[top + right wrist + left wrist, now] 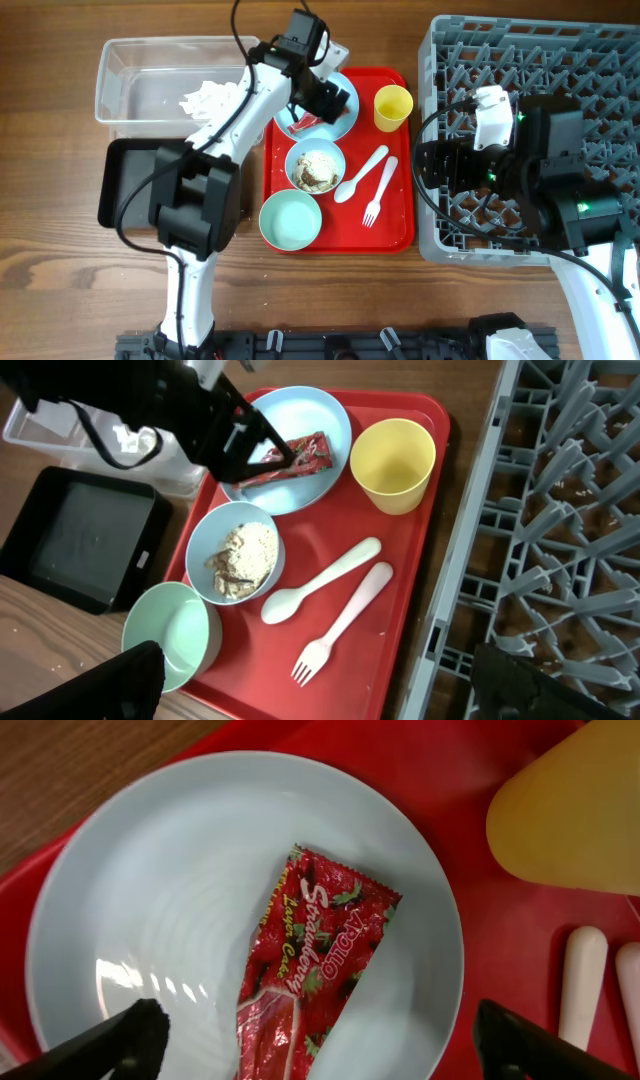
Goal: Sort waste into correct bins and load items into the dishwasher rack
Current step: 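Carry the red wrapper to the clear bin and release it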
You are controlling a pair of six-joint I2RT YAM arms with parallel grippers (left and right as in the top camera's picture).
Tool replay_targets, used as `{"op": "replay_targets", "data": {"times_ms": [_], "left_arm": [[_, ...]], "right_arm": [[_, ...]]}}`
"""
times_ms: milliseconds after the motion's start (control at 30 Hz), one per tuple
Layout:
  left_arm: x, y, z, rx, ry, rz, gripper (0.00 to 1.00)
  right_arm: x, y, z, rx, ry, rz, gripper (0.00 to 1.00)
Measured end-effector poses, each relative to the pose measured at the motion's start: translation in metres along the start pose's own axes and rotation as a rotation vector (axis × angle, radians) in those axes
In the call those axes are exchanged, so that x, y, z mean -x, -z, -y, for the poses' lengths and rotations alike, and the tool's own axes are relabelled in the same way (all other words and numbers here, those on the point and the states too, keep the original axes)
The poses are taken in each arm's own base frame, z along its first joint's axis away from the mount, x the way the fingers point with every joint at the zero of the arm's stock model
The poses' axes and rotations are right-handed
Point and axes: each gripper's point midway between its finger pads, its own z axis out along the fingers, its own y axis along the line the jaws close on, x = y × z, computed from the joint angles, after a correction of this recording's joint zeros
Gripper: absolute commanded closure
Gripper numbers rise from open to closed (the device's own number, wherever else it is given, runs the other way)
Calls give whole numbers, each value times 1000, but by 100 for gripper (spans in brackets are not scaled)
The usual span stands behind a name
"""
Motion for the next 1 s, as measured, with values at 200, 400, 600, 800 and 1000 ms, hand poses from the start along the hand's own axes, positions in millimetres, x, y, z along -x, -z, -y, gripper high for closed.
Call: {"op": "replay_targets", "data": {"times_ms": [200, 400, 600, 800, 1000], "left_arm": [[-20, -35, -2, -16, -50, -72, 0], [-22, -47, -4, -17, -68, -73, 0], [-22, -48, -4, -16, -75, -70, 2], [-20, -53, -6, -6, -89, -40, 18], [-20, -56, -8, 8, -105, -6, 52]], "right_arm": [[0, 0, 0, 0, -10, 0, 0], [0, 0, 0, 0, -14, 0, 1], [0, 0, 0, 0, -15, -1, 0], [0, 0, 0, 0, -15, -1, 0], [0, 0, 0, 0, -15, -1, 0]]}}
